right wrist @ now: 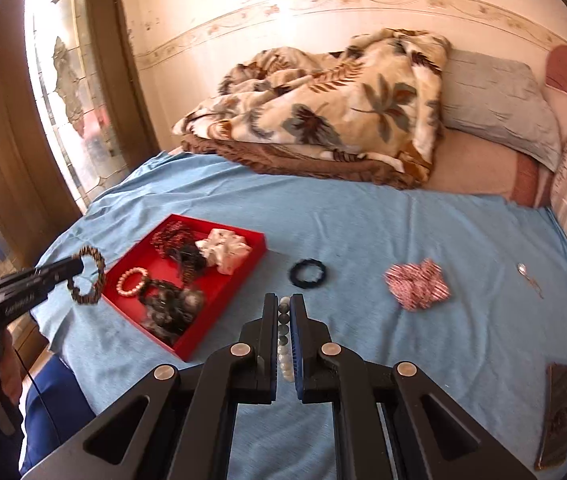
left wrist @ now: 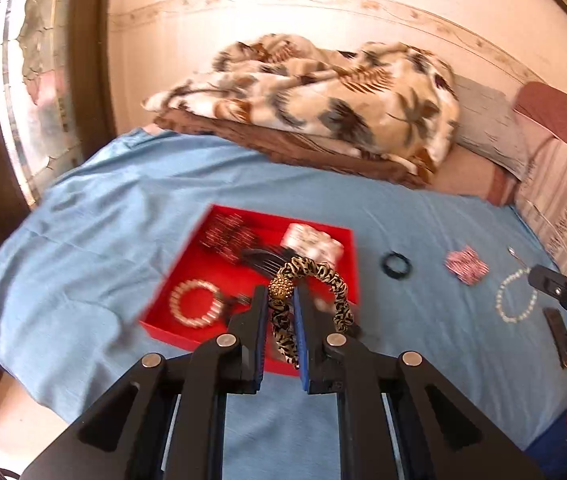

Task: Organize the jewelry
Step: 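Carry the leopard scrunchie and bead bracelet over the red tray, then lower both items into the red tray and open both tools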

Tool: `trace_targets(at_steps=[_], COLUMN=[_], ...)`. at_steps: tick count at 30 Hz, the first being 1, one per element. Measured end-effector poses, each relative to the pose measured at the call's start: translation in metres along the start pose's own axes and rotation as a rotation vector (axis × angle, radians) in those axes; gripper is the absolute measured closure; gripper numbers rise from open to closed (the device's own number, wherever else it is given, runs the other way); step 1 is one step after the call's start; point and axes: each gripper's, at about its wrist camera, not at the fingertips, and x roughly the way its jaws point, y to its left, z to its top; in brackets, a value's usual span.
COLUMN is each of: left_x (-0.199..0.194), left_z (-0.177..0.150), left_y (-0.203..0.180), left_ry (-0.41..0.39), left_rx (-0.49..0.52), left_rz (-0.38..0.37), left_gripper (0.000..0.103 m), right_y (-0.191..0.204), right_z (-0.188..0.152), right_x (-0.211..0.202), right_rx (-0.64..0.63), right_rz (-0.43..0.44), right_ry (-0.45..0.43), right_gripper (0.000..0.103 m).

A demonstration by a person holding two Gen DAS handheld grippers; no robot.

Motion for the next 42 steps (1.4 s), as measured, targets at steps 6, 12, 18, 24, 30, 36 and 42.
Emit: trace_targets(at_steps=[6, 12, 18, 24, 30, 36, 42], left_x=[0.022, 0.066, 0.117, 0.153, 0.184, 0.204, 0.212], left_z=[0.024, 0.037, 0.045, 0.046, 0.042, 0.039, 0.037], left_y=[0.040, 0.059, 0.074, 0.085, 0.094, 0.090, 0.088], left_ry=[0.003, 0.045, 0.087, 0.106, 0.154, 0.179, 0.196], left_rx=[-0.039, -0.086, -0.129, -0.122, -0.114, -0.089, -0.078], left_rz=[0.051, 0.058, 0.067, 0.109, 0.125, 0.136, 0.140], left_gripper=[0.091, 0.091, 0.091, 0.091, 0.091, 0.091, 0.091], right_y=[0.031, 0.061, 0.079, 0.095, 0.106, 0.101, 0.098], right_z=[0.020, 0.036, 0.052, 0.060, 0.057, 0.047, 0.036], right_x=[0.021, 0.045, 0.079, 0.124, 0.170, 0.206, 0.225], right_rx=[-0.034, -0.071, -0.080, -0.087, -0.102, -0.089, -0.075], right_rz=[0.050, 0.083, 0.100, 0.115, 0.110, 0.095, 0.094], right_ry=[0.012, 0.029, 0.055, 0.106, 0.165, 0.227, 0.270], right_gripper=[0.096, 0.096, 0.096, 0.096, 0.096, 0.096, 0.096])
